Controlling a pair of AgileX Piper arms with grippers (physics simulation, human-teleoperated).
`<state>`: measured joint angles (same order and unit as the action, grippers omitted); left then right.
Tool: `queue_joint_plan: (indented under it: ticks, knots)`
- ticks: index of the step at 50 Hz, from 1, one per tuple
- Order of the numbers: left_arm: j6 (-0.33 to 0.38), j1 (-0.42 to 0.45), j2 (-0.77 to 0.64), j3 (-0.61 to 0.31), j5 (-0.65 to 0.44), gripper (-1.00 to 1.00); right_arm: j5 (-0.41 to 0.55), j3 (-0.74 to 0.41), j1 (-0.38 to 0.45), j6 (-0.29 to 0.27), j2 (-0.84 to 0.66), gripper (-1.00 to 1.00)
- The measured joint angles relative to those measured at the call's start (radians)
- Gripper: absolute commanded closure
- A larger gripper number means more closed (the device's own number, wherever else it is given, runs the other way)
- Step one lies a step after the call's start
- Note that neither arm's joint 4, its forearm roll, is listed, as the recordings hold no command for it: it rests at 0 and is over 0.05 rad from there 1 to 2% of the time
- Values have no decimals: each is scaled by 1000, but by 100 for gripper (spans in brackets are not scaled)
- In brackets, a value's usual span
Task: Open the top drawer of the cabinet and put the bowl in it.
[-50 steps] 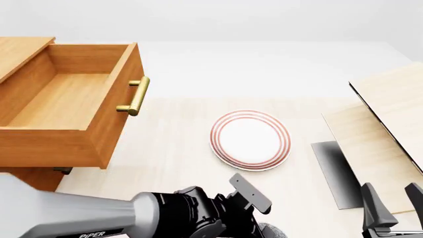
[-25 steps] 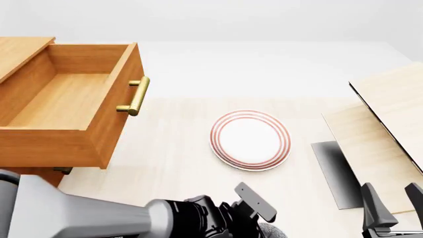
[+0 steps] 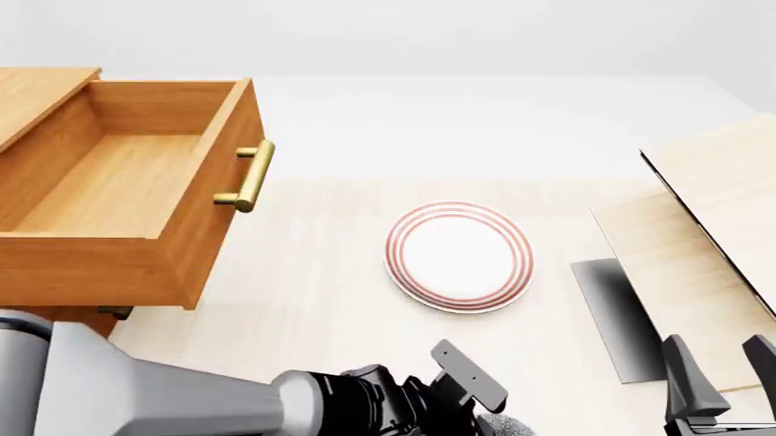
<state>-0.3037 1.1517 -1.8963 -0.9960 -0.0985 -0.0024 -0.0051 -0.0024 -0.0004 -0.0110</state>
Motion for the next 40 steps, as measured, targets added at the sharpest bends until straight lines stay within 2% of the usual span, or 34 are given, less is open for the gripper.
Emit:
queue_joint_plan:
  ticks: [40]
  knots:
    - [6,-40,110,52,-6,100,0,0,0,0,0,-100]
